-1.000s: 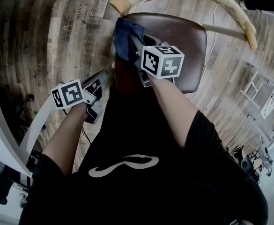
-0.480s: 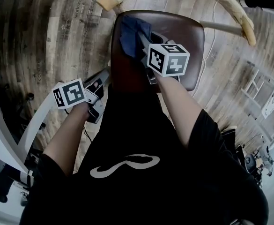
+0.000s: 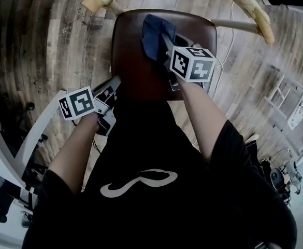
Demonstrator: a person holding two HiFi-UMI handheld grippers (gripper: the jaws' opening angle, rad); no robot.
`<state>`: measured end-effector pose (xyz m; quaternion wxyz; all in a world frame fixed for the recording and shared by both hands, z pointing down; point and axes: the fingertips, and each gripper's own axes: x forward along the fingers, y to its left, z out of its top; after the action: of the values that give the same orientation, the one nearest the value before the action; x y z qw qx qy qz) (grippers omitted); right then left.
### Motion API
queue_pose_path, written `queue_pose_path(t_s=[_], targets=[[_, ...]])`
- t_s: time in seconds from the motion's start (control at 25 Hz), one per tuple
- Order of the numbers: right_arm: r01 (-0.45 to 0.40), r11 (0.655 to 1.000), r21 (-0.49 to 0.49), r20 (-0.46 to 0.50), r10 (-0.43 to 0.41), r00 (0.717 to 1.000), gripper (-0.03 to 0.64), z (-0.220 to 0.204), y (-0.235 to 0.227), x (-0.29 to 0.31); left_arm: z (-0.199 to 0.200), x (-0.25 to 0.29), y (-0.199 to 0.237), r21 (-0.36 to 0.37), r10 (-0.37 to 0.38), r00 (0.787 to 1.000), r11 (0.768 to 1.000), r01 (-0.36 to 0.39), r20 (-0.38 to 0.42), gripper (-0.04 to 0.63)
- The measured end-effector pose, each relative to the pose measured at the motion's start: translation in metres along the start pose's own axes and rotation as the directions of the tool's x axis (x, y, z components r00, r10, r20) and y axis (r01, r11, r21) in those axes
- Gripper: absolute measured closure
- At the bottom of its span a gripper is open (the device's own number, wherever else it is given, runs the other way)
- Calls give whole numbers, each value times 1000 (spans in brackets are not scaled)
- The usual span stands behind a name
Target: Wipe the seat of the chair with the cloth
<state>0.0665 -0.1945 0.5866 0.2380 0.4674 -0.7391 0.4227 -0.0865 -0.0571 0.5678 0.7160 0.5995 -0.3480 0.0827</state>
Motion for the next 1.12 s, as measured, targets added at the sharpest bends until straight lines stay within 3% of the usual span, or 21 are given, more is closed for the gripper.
queue_pose_path(t_s=[1.12], targets=[[150,986,71,64,-155,986,563,-8,-147,-75,-35,68,-46,56,14,997,998,-10,-72,583]])
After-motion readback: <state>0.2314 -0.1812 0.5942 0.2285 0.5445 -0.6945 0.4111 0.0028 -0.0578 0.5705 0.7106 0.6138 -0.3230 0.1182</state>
